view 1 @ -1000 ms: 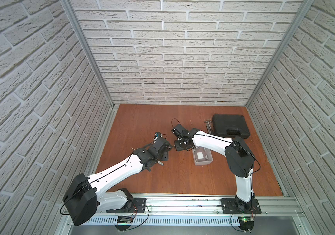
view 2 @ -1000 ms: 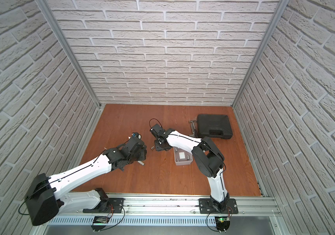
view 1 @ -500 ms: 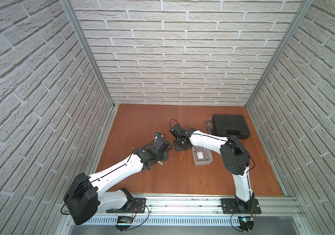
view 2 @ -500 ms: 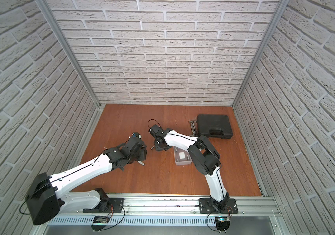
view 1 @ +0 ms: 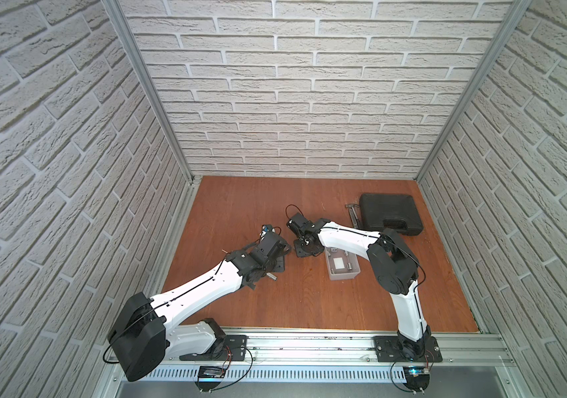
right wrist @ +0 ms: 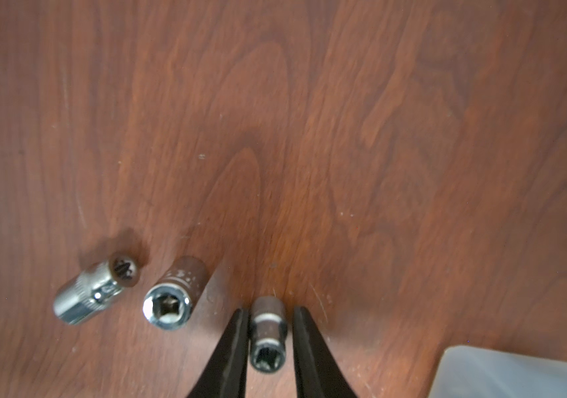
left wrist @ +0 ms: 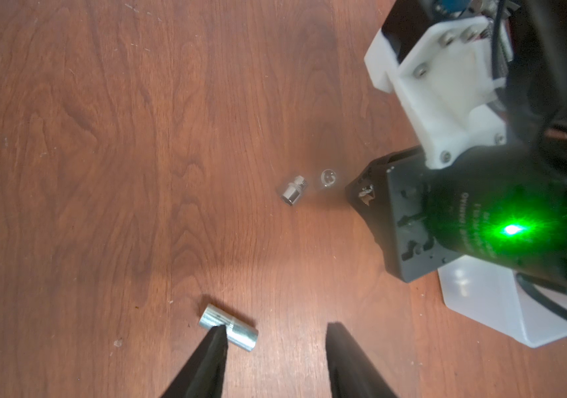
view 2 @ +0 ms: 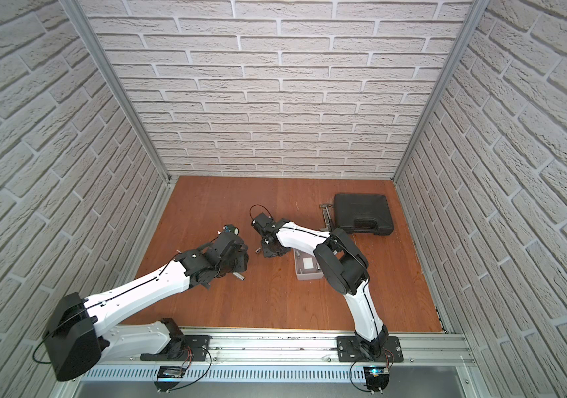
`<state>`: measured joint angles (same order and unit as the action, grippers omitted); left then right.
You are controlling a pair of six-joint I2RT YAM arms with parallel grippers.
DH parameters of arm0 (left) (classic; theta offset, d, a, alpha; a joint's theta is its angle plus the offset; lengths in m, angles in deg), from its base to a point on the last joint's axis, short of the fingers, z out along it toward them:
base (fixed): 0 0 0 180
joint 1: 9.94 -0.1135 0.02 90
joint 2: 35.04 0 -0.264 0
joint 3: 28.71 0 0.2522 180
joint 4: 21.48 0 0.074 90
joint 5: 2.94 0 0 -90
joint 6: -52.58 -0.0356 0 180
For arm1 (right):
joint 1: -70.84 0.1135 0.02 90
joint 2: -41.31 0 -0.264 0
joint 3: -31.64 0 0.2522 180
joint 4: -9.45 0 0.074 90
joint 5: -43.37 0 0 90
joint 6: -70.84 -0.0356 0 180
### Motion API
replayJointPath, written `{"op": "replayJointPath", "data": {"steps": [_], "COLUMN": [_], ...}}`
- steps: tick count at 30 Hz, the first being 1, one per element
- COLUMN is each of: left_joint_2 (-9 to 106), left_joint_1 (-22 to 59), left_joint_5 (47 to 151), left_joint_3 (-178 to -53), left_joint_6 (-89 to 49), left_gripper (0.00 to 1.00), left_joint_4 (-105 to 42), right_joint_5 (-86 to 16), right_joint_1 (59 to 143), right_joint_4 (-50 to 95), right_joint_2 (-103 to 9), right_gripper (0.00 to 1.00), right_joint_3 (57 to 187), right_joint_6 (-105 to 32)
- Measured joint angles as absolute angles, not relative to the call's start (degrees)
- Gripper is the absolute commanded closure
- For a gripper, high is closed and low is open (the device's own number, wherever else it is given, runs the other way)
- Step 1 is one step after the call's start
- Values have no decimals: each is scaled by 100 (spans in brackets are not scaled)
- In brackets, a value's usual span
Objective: Put the socket on the desktop into the storage box
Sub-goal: Pick up the socket head at the center of the board.
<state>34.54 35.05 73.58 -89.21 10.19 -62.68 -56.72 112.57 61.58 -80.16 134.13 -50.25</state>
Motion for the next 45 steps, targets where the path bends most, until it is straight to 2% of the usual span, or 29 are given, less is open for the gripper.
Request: {"op": "replayJointPath", "data": {"steps": [15, 18, 20, 21, 30, 45], "left_joint_2": [3456, 3456, 3456, 3456, 3456, 3725], "left_joint_1": [3500, 3494, 3483, 3479, 3474, 3466], "left_joint_5": [7409, 7411, 7413, 7415, 7442, 7695], "left_joint_3": [-8884, -8884, -8884, -8884, -8884, -8878], "left_joint_6": [1019, 1019, 1019, 1019, 1019, 932], "left_gripper": [48, 48, 48, 48, 48, 51], "left_joint_4": [-6224, -6224, -6224, -6222, -6215, -5907], "right_joint_5": [-5687, -5687, -5687, -5689, -5700, -5047], "right_joint_1": [11257, 11257, 11257, 11257, 11257, 11257], "right_joint_4": [6158, 6158, 6148, 6141, 6027, 5230], "right_joint_2": [-8033, -8035, -8035, -8035, -7898, -5504], "right_gripper": [75, 83, 94, 97, 98, 98], "right_joint_3": [13439, 13441, 13444, 13444, 13236, 11739], "right_joint_6": [-5020, -5016, -5016, -5003, -5014, -5018]}}
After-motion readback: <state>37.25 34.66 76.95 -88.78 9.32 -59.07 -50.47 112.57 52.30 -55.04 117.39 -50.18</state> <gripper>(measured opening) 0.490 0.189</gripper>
